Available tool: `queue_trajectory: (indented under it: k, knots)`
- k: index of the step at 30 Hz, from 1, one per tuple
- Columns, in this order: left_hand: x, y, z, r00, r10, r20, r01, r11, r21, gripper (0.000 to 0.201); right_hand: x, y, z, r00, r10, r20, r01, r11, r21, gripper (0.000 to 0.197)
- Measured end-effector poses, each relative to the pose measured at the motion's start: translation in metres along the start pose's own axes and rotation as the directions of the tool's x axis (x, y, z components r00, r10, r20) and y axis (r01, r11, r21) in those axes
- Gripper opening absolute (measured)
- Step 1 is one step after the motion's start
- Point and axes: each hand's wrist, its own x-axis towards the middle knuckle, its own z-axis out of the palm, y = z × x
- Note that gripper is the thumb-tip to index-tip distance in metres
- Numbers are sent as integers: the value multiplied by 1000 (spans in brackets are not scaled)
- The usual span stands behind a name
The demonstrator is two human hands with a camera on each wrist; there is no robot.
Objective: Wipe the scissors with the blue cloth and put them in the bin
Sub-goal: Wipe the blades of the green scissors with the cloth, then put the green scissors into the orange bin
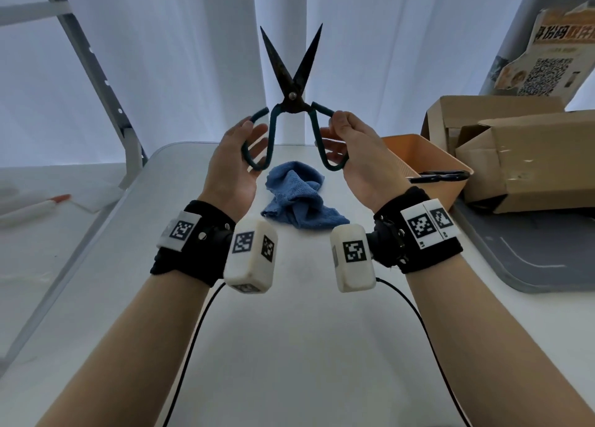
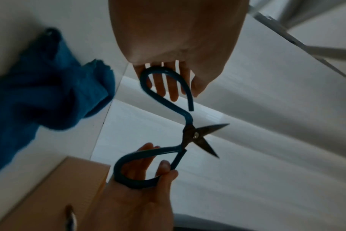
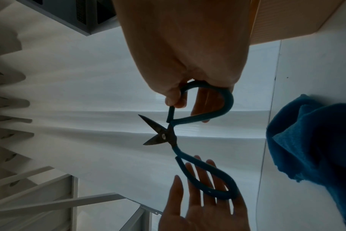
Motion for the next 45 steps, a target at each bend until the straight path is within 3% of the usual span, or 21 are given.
queue_trajectory:
  k: [2, 8, 13, 19, 24, 28, 31, 39, 43, 45]
  knots:
    - [-4, 1, 3, 999, 20, 44, -23, 997, 79, 38, -5, 1, 1, 1000, 15, 10, -15, 998, 63, 24]
    - [-26, -10, 27, 974, -105, 201, 70, 982, 174, 44, -24, 4, 11, 995, 47, 84, -64, 977, 204, 27]
    - [-30, -12, 32, 930, -232, 286, 115, 920, 374, 52, -38, -5, 2, 992, 102, 69, -113, 975, 190, 24]
    - [-39, -13, 63, 956, -216, 197, 106, 884, 456, 39, -42, -23, -21, 987, 94, -127, -84, 993, 87, 27]
    - [-38, -19, 94, 935, -222, 277, 43, 846, 532, 27, -43, -30, -48, 950, 163, -267, -93, 962, 255, 23]
    - [-41, -25, 120, 909, -215, 358, -42, 805, 592, 31, -53, -38, -71, 924, 205, -322, -100, 944, 315, 13]
    - [-44, -31, 136, 869, -272, 414, -50, 783, 620, 10, -57, -43, -86, 910, 190, -369, -79, 952, 295, 14]
    - [-39, -55, 158, 861, -355, 363, 59, 780, 622, 22, -57, -36, -111, 855, 187, -483, -150, 982, 114, 17]
    - [-38, -65, 160, 862, -381, 334, 87, 761, 643, 26, -58, -30, -115, 843, 209, -496, -160, 977, 140, 25]
    - [-38, -70, 160, 859, -392, 330, 92, 752, 652, 27, -58, -30, -118, 837, 220, -501, -153, 973, 171, 17]
